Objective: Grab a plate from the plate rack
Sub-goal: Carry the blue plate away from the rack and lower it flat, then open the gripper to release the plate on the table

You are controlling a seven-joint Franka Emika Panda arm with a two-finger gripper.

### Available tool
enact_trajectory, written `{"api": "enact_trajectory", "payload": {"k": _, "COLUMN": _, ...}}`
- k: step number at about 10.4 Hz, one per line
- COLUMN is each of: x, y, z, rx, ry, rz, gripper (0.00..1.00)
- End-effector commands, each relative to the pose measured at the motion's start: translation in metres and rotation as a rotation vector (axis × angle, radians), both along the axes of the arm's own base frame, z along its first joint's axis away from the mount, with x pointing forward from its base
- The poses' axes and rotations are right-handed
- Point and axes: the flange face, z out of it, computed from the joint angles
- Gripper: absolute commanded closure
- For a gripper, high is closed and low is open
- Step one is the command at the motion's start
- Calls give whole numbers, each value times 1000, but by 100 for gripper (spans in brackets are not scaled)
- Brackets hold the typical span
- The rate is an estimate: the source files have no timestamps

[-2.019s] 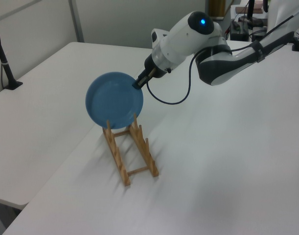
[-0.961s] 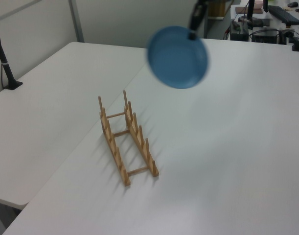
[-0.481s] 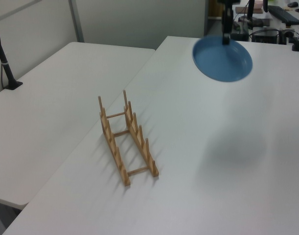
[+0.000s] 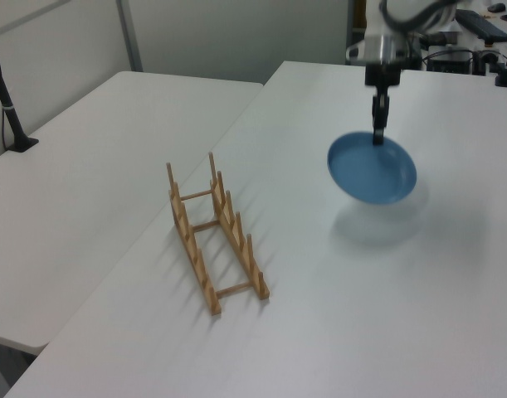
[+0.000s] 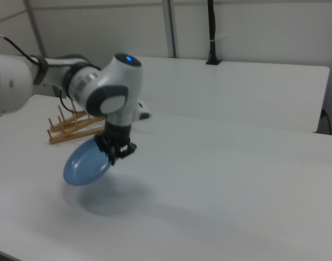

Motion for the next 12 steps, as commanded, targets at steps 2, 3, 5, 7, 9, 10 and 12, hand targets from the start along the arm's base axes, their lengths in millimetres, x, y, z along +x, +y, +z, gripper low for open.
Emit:
{"api": "enact_trajectory", "payload": {"k": 2, "x": 0, "y": -37, "z": -66, "rx": 14, "ry": 38, "rz": 5, "gripper": 100}}
{"api": "enact_trajectory", "payload": {"k": 3, "x": 3, "y": -39, "z": -83, "rx": -4, "ry": 50, "rz": 12, "gripper": 100}}
{"api": "enact_trajectory", "payload": {"k": 5, "x": 5, "y": -41, "z": -99, "rx": -11, "ry": 57, "rz": 4, "gripper": 100}}
{"api": "enact_trajectory", "payload": {"k": 7, "x": 8, "y": -47, "z": -86, "rx": -15, "ry": 44, "rz": -21, "gripper": 2}}
{"api": "enact_trajectory", "payload": {"k": 9, "x": 22, "y": -44, "z": 1, "rx": -49, "ry": -30, "rz": -180, "gripper": 0}}
{"api": "enact_trajectory", "payload": {"k": 10, "x": 24, "y": -35, "z": 56, "rx": -54, "ry": -57, "rz": -235, "gripper": 0}}
{"api": "enact_trajectory", "payload": {"k": 12, "x": 10, "y": -15, "z": 153, "rx": -54, "ry": -74, "rz": -305, "gripper": 0}}
